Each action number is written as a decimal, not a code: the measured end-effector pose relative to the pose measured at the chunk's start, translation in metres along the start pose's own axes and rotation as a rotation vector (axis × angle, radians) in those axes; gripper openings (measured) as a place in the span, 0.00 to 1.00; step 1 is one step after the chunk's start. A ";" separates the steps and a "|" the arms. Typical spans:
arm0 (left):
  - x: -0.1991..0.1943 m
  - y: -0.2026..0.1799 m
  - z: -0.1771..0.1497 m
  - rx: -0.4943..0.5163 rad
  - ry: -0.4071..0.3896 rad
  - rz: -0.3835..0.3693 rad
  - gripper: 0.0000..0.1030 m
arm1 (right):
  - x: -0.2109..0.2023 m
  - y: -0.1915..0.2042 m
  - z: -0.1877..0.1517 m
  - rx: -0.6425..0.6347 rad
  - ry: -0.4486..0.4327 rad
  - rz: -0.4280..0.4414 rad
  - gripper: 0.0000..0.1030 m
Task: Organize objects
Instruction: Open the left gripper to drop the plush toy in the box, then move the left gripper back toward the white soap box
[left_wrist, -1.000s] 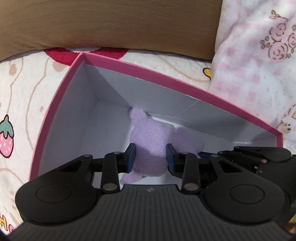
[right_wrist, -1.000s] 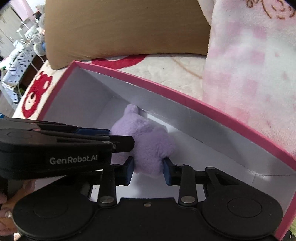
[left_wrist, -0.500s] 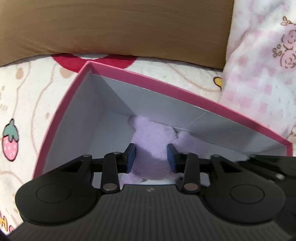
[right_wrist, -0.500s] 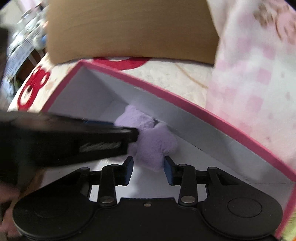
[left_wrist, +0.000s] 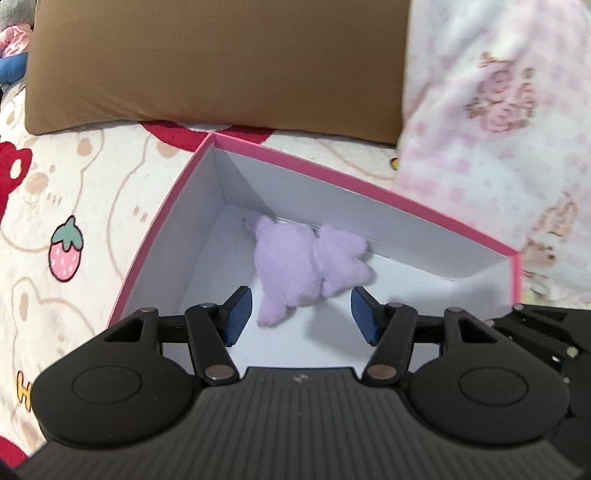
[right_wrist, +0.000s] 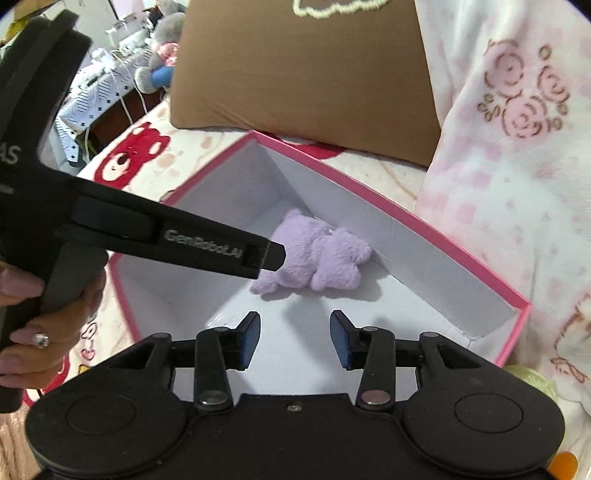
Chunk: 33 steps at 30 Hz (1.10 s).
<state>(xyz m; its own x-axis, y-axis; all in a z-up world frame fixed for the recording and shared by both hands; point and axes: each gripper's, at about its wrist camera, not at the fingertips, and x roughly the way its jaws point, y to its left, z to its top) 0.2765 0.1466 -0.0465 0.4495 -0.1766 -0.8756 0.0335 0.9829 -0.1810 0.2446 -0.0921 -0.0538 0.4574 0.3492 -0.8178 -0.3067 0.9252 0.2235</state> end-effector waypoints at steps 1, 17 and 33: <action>-0.005 -0.001 -0.003 0.002 -0.002 -0.002 0.57 | -0.004 0.001 -0.003 0.002 -0.004 0.001 0.46; -0.103 -0.023 -0.048 0.052 -0.019 -0.006 0.57 | -0.093 0.037 -0.030 -0.122 -0.084 -0.004 0.55; -0.171 -0.036 -0.084 0.100 -0.011 -0.114 0.68 | -0.150 0.065 -0.057 -0.196 -0.160 -0.003 0.84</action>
<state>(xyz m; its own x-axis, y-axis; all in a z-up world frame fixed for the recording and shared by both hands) 0.1233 0.1372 0.0719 0.4478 -0.2870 -0.8468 0.1735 0.9570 -0.2325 0.1086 -0.0925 0.0529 0.5800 0.3797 -0.7207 -0.4537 0.8854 0.1014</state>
